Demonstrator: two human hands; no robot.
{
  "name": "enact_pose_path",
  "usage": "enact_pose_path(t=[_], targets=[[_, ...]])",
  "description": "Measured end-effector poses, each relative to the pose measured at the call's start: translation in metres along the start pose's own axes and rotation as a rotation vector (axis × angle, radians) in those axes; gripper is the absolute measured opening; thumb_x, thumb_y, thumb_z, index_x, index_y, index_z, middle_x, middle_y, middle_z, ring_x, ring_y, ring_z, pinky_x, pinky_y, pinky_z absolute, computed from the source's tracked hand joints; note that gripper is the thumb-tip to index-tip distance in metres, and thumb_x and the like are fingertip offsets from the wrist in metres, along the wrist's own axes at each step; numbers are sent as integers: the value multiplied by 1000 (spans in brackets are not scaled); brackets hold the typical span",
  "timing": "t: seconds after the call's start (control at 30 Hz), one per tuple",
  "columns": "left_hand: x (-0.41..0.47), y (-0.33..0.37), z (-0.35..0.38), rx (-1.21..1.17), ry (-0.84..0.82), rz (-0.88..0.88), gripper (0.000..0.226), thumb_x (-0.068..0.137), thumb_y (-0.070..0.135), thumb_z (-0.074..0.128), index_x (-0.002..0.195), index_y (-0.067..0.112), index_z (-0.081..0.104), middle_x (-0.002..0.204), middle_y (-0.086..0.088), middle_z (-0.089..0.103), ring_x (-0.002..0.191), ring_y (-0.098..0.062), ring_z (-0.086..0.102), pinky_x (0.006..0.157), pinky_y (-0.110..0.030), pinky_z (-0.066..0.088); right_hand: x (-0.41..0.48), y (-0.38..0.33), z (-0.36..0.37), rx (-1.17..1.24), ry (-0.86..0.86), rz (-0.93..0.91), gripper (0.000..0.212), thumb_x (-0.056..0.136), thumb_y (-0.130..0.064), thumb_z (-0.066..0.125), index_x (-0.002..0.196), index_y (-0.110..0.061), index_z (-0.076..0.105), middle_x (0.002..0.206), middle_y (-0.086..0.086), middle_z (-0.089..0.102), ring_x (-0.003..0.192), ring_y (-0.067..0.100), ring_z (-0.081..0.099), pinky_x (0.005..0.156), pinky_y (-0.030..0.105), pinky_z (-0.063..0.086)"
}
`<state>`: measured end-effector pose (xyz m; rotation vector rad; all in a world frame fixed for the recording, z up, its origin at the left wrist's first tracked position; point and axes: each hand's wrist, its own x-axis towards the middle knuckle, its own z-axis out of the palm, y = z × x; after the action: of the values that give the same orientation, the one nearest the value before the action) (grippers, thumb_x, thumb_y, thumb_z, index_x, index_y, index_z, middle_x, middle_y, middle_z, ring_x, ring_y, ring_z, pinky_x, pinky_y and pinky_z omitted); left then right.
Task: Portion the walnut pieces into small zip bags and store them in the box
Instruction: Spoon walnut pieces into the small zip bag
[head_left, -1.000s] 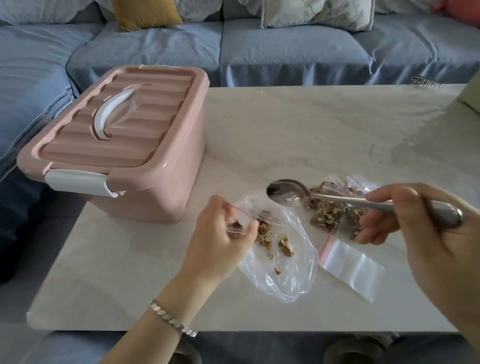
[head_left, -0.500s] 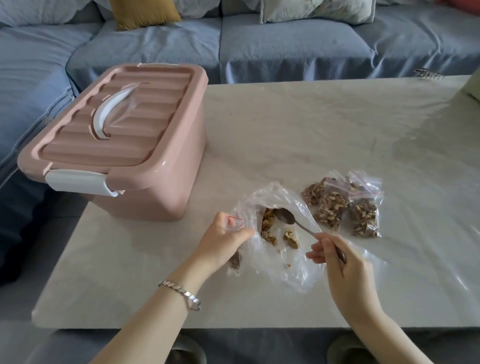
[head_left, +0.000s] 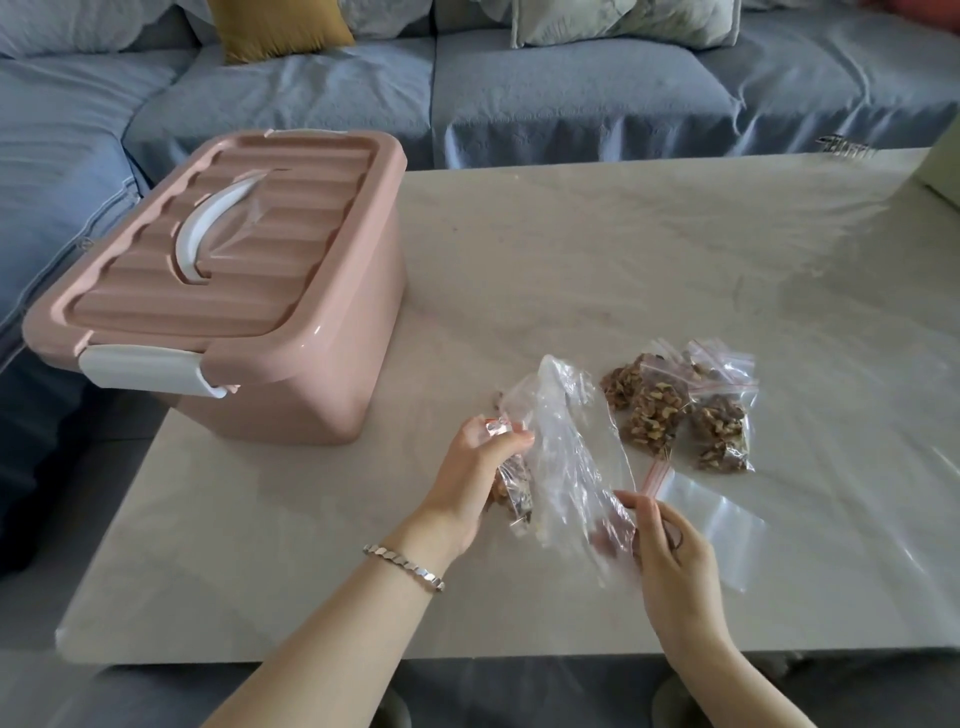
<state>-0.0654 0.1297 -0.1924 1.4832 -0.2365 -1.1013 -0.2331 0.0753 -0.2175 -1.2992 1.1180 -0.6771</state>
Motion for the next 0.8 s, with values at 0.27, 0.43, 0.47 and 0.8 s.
enact_pose_path(t=[0.27, 0.43, 0.47, 0.8], targets=[[-2, -6, -25, 61, 123, 76, 32, 52, 34, 72, 79, 23, 59, 72, 2, 61, 76, -20, 57, 73, -33, 39, 5, -15, -14, 352, 0, 204, 30, 97, -21, 40, 89, -3, 62, 60, 8, 69, 57, 18, 68, 52, 20, 55], [-13, -7, -49, 243, 241, 128, 23, 70, 23, 74, 84, 18, 56, 80, 2, 59, 70, -9, 54, 58, -13, 38, 10, -29, -26, 380, -12, 180, 31, 97, -20, 40, 88, -1, 62, 60, 9, 68, 54, 19, 67, 53, 21, 56], [-14, -7, -54, 291, 256, 117, 22, 73, 22, 74, 87, 17, 57, 85, 1, 60, 72, -8, 54, 60, -15, 38, 11, -32, -28, 369, -14, 170, 31, 97, -20, 41, 87, -1, 62, 59, 9, 68, 53, 18, 67, 51, 21, 55], [-28, 10, -64, 567, 296, 405, 43, 57, 51, 58, 86, 24, 42, 74, 15, 54, 60, -22, 54, 62, -44, 48, 14, -58, -35, 119, -40, 32, 32, 98, -19, 39, 81, -2, 62, 55, 8, 65, 48, 20, 63, 47, 21, 53]])
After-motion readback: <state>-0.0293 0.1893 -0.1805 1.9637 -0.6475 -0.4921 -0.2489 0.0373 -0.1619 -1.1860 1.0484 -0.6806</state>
